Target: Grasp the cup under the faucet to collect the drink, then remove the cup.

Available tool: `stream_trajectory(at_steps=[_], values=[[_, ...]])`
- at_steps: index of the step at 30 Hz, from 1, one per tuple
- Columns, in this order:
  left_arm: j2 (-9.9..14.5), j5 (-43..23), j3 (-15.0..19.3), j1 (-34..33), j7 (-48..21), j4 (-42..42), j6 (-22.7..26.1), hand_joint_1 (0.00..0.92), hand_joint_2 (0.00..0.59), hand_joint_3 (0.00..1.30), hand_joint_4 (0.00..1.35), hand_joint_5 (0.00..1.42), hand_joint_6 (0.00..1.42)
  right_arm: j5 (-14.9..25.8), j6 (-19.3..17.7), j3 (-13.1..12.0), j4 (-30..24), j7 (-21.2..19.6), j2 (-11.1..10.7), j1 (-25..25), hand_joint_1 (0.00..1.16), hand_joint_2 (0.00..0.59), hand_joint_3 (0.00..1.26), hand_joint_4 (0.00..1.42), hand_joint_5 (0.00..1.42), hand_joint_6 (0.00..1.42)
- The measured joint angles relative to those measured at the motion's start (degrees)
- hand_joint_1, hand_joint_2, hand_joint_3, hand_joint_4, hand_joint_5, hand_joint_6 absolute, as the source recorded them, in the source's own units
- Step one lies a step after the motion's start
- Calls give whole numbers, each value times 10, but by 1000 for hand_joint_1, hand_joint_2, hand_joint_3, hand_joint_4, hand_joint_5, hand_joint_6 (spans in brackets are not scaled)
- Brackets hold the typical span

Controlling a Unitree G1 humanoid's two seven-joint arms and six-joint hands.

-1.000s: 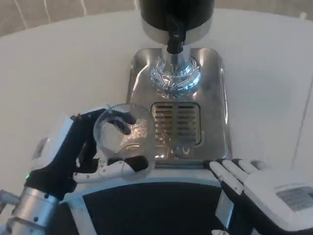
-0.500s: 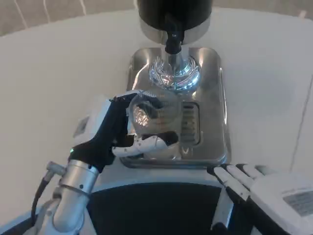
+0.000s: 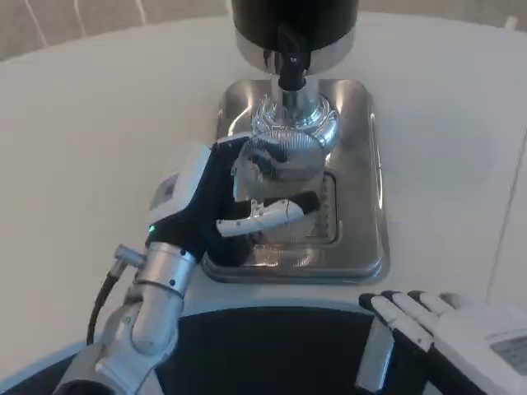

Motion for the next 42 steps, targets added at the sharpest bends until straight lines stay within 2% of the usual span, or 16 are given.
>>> stream_trajectory(at_steps=[5, 8, 10, 12, 15, 16, 19, 23, 30, 36, 40, 42], values=[[-12, 0, -13, -43, 24, 49, 18, 580, 13, 1002, 1168, 1419, 1424, 9, 5, -9, 0, 3, -4, -3, 217, 509, 0, 0, 0, 0], [-13, 0, -19, -57, 35, 68, 20, 529, 0, 894, 1018, 1293, 1399, 12, 5, -13, 0, 3, -5, 4, 215, 509, 0, 0, 0, 0], [-12, 0, -26, -62, 38, 74, 19, 468, 0, 763, 796, 1131, 1350, 13, 5, -14, 0, 3, -7, 6, 211, 508, 0, 0, 0, 0], [-8, 1, -36, -65, 42, 78, 15, 354, 31, 648, 629, 992, 1302, 15, 7, -13, 0, 3, -7, 6, 171, 498, 0, 0, 0, 0], [-1, 3, -44, -66, 43, 81, 7, 266, 40, 475, 390, 769, 1100, 15, 13, -12, 0, 3, -7, 6, 152, 486, 0, 0, 0, 0], [2, 3, -47, -66, 43, 82, 5, 254, 42, 447, 354, 728, 1078, 15, 15, -11, 0, 3, -7, 5, 148, 484, 0, 0, 0, 0], [9, 5, -55, -66, 43, 91, 2, 216, 32, 307, 254, 593, 889, 14, 22, -5, 0, 3, -9, 3, 136, 471, 0, 0, 0, 0], [24, 5, -57, -66, 43, 92, -4, 185, 28, 192, 171, 516, 803, 9, 33, 8, 0, 3, -12, -6, 103, 475, 0, 0, 0, 0], [41, 5, -58, -66, 43, 92, -10, 156, 27, 122, 121, 436, 671, -13, 49, 36, 0, 3, -13, -10, 95, 473, 0, 0, 0, 0], [60, 1, -57, -65, 41, 89, -26, 141, 28, 99, 117, 440, 675, -26, 60, 54, 0, 3, -15, -12, 92, 473, 0, 0, 0, 0], [86, -1, -55, -53, 41, 71, -62, 127, 26, 98, 120, 449, 689, -33, 66, 62, 0, 0, -15, -16, 95, 473, 0, 0, 0, 0], [110, -6, -49, -37, 36, 57, -86, 126, 26, 98, 120, 450, 690, -33, 72, 65, 0, -6, -14, -20, 98, 477, 0, 0, 0, 0]])
